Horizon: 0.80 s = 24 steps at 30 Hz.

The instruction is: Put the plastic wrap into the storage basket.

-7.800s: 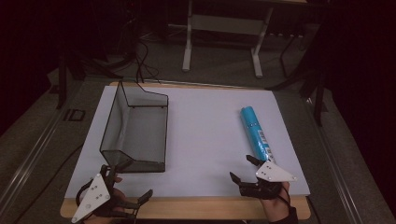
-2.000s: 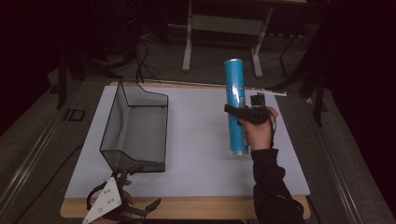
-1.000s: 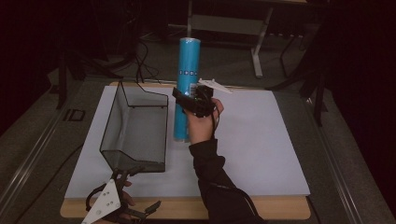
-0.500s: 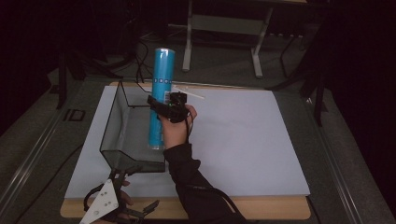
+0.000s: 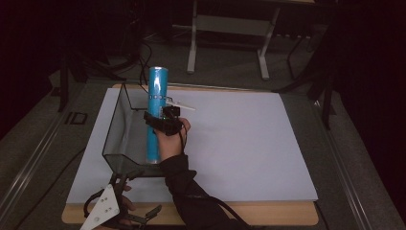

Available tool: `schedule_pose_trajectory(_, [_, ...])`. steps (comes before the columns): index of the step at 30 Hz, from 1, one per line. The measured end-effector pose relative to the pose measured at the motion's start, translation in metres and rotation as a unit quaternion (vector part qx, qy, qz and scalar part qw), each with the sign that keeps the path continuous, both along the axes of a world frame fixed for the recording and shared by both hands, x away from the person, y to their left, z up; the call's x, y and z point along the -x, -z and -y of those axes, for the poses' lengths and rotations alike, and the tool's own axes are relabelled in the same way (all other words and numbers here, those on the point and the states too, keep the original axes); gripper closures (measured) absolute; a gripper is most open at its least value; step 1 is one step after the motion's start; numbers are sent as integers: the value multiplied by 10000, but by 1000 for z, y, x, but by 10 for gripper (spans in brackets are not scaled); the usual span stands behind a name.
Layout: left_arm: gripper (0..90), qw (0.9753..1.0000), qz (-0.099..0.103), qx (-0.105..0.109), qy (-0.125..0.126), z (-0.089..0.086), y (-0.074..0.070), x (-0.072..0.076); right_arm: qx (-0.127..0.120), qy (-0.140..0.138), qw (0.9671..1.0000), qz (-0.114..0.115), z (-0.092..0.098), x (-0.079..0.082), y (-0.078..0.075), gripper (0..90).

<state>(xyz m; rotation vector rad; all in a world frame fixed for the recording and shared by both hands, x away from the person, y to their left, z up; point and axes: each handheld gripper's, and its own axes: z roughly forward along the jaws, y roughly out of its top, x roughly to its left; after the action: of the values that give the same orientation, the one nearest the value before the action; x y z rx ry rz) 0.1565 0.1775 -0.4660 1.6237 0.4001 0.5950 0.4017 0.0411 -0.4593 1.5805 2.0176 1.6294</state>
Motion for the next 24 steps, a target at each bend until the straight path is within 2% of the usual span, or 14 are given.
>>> schedule_pose_trajectory(6, [5, 10000, -3, -24, 12, 0, 0, 0, 288, 2, 9993, -244, -2, 1, 15, 316])
schedule_pose_trajectory(8, [5, 10000, -1, -26, 5, 0, 0, 0, 487, 74, 9984, -278, -1, 1, 20, 315])
schedule_pose_trajectory(11, [5, 10000, -8, -20, 5, 1, 0, 0, 415, 142, 9977, -519, 3, -2, 23, 313])
schedule_pose_trajectory(15, [5, 10000, -2, -55, 11, 2, 0, 0, 569, 130, 9955, -743, 0, -7, 25, 310])
schedule_pose_trajectory(19, [5, 10000, -2, -57, 6, 1, 0, 0, 731, 117, 9938, -824, -5, -9, 29, 307])
schedule_pose_trajectory(24, [5, 10000, -13, -60, -22, 1, 0, 0, 807, 159, 9926, -891, -6, -11, 31, 303])
